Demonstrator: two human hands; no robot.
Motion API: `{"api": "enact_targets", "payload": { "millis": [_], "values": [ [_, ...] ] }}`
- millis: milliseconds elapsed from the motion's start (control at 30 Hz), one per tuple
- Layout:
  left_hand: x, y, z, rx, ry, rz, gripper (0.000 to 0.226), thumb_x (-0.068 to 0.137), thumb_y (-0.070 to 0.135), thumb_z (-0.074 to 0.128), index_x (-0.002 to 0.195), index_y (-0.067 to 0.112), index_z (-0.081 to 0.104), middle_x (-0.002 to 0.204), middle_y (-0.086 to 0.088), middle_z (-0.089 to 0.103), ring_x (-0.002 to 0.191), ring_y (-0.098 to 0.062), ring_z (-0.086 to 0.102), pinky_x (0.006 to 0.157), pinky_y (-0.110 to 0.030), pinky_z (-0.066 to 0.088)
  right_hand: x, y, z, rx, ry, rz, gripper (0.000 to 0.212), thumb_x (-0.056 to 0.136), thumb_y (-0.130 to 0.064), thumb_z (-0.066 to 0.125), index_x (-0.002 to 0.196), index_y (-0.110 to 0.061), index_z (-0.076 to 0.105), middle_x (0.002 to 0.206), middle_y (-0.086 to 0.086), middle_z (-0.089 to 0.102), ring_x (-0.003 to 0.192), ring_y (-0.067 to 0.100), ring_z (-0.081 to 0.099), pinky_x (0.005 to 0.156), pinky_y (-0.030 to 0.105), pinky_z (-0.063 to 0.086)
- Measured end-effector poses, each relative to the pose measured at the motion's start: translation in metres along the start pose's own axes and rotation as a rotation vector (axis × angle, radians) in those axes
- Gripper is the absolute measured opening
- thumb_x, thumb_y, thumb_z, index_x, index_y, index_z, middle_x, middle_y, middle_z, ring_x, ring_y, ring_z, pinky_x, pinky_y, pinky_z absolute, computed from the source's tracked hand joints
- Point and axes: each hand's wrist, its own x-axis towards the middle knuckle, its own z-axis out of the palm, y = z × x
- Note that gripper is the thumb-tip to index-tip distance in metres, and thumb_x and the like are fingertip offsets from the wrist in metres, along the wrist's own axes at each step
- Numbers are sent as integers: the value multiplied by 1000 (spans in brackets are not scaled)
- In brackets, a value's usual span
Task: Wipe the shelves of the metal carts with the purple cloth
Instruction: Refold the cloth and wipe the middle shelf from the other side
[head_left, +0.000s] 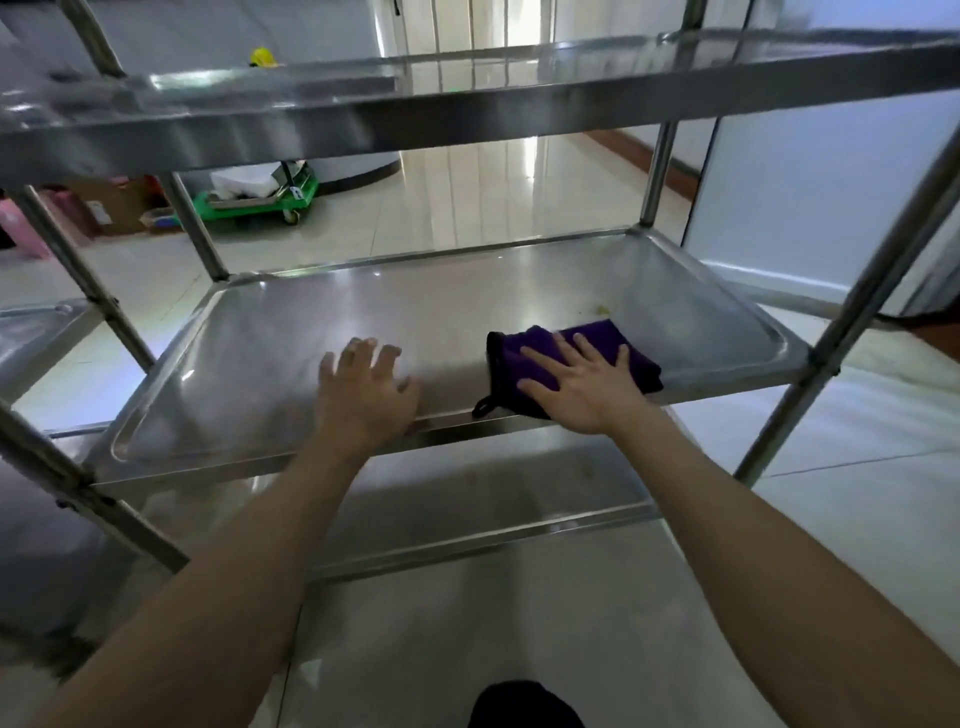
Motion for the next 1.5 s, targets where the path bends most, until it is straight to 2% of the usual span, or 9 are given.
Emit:
{"api": "enact_targets", "payload": {
  "millis": [133,333,500,667,833,967,1167,1333,1500],
  "values": [
    [9,64,26,-86,-30,129,57,112,51,24,157,26,48,164,-9,47,154,-30,40,126,-56,30,3,1,8,-9,43,-8,72,97,-82,7,165,-60,-1,182,-6,-2,168,28,-6,122,78,-11],
    [19,44,45,-66,-49,144,63,104,60,17,155,36,44,166,-1,43,155,-26,36,128,-52,28,-6,21,1,25,108,-93,65,103,-73,12,167,-58,11,180,-15,7,168,17,2,129,69,-5],
    [20,26,44,-58,-63,147,75,98,67,11,160,37,39,170,0,38,158,-23,31,129,-51,26,-22,81,-15,23,93,23,69,99,-81,15,165,-60,12,180,-16,9,167,14,3,131,65,-2],
    [19,3,46,-51,-68,174,74,97,68,14,160,40,40,169,3,40,157,-21,33,128,-49,26,-6,133,-27,34,-23,248,94,79,-100,12,164,-62,8,181,-13,0,168,22,-6,127,73,-8],
    [16,-4,47,-25,-69,187,73,97,69,12,162,42,34,173,4,34,160,-22,29,130,-49,24,58,109,-35,41,-40,357,117,58,-114,1,163,-63,-1,181,4,-12,164,40,-19,114,84,-19],
    [14,-8,50,-12,-44,192,72,100,68,12,164,41,30,174,3,33,161,-22,28,131,-50,22,108,49,-43,15,-67,341,104,73,-109,10,165,-60,-1,181,9,-12,163,45,-18,111,89,-15],
    [16,-14,48,-16,-29,176,71,101,69,12,163,42,32,174,4,34,161,-23,30,132,-50,23,93,-41,-13,19,-57,32,80,96,-88,19,168,-55,8,182,1,-7,166,36,-15,117,82,-17],
    [17,-16,41,-20,-77,174,77,96,73,12,162,42,35,173,3,35,160,-22,30,131,-49,24,37,-13,-11,82,-77,-76,63,108,-71,24,168,-56,14,181,-12,-3,167,20,-11,124,73,-17],
    [14,-16,37,1,-92,190,82,94,74,10,163,39,39,172,0,38,159,-25,34,129,-49,29,-3,76,-19,48,-75,7,62,107,-71,25,166,-60,12,181,-15,-4,167,19,-11,125,72,-13]
  ]
}}
